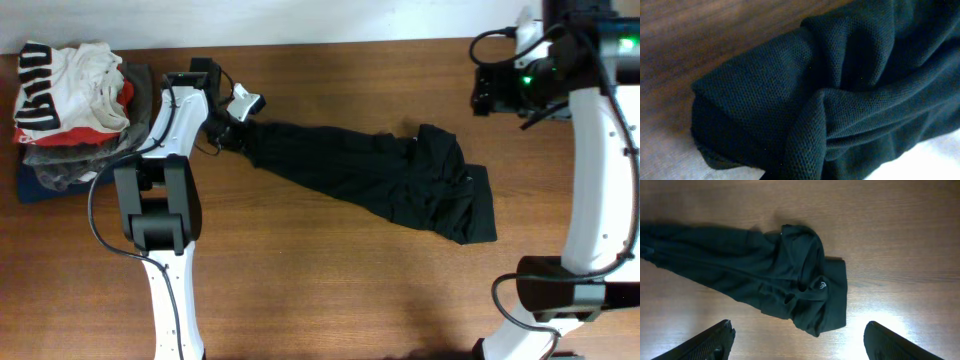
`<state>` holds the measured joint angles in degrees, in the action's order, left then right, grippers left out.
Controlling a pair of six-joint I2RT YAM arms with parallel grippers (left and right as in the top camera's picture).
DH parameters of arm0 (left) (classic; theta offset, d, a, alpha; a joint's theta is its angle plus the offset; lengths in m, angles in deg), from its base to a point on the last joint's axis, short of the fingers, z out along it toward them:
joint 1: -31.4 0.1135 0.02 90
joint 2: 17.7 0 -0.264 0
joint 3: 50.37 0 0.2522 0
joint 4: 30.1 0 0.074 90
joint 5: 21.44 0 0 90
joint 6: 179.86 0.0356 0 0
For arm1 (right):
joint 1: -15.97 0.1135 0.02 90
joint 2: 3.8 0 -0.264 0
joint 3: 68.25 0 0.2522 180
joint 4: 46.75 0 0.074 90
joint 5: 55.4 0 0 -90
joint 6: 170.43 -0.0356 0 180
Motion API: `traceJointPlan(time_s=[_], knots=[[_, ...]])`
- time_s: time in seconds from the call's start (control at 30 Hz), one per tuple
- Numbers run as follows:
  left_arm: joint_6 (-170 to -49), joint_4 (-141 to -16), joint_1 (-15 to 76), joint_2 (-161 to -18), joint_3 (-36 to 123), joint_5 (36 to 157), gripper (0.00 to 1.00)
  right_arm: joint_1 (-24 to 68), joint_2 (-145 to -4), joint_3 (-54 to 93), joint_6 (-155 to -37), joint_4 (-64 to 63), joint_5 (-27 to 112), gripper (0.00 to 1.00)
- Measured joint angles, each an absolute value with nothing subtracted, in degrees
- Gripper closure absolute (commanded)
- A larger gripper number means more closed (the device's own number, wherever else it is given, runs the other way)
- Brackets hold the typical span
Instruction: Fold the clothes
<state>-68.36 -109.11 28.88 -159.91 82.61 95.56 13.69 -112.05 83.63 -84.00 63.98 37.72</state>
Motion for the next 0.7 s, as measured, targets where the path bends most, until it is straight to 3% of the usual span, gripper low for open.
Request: traceJointPlan(time_s=[0.7], knots=[[-69.3, -115.4, 40.6, -152.5, 86.3, 93.0, 0.99, 9.0, -112.4, 83.7, -82.7, 64.0, 38.4, 0.14]])
